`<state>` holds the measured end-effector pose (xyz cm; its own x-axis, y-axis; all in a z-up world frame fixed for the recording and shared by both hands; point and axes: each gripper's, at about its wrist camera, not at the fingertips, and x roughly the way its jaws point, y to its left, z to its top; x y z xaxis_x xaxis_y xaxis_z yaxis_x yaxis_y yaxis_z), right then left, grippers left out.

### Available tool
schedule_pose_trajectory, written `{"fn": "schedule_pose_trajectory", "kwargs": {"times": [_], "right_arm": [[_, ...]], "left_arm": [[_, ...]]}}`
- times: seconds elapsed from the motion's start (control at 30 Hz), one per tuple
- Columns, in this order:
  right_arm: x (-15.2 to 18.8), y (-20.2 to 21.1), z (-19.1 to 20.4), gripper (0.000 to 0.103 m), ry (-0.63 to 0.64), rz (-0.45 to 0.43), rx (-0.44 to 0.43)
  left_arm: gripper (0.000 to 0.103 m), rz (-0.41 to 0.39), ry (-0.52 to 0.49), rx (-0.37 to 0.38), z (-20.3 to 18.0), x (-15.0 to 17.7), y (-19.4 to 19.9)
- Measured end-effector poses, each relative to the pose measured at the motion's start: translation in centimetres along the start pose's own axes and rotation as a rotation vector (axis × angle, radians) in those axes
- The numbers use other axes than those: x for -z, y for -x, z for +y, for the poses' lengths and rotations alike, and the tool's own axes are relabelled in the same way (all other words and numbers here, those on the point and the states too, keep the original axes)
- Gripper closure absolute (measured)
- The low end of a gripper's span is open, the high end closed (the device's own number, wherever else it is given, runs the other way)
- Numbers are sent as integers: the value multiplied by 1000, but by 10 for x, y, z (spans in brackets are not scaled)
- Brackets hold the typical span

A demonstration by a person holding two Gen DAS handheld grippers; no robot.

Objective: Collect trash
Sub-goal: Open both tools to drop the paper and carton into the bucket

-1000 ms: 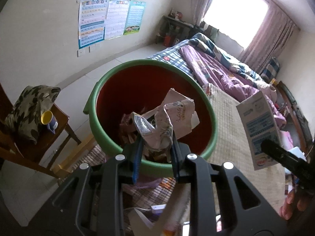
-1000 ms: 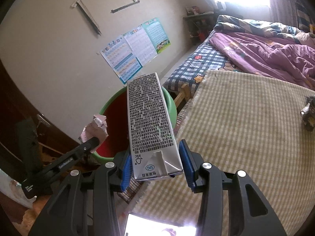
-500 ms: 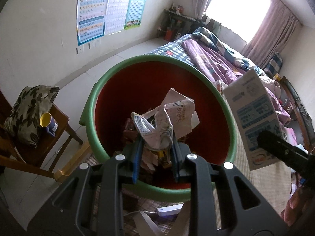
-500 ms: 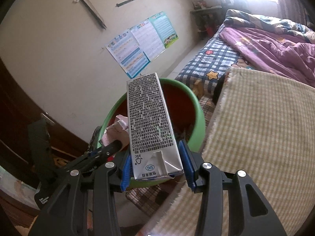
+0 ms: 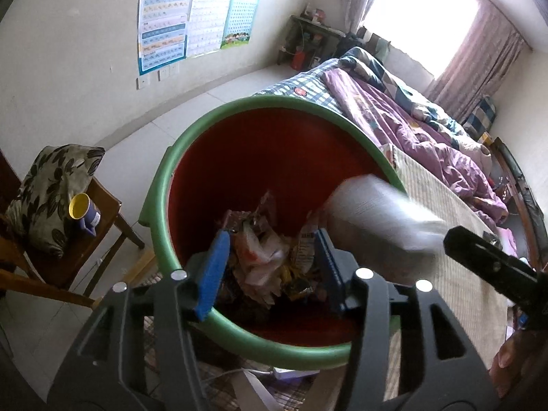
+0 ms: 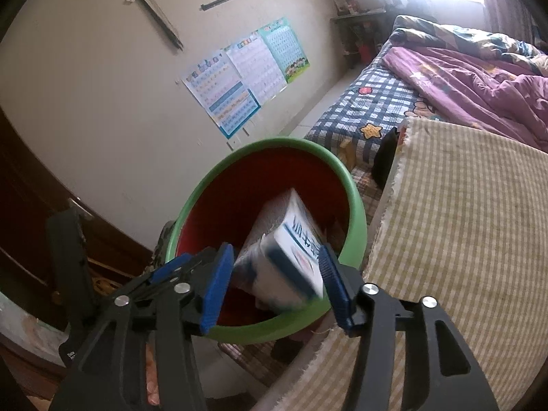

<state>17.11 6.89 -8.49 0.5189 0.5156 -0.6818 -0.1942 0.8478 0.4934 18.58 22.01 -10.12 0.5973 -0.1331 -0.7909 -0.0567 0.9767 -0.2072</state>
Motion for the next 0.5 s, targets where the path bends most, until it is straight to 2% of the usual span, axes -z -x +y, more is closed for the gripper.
{"fn": "schedule_pose_trajectory", "kwargs": {"times": [0.3, 0.5], "right_arm": [[9, 30, -20, 50, -49, -30, -14], [21, 78, -53, 49, -62, -78, 16]], "left_arm": [[50, -22, 11, 13, -5, 17, 27], [49, -38, 8, 23, -34, 41, 52]]}}
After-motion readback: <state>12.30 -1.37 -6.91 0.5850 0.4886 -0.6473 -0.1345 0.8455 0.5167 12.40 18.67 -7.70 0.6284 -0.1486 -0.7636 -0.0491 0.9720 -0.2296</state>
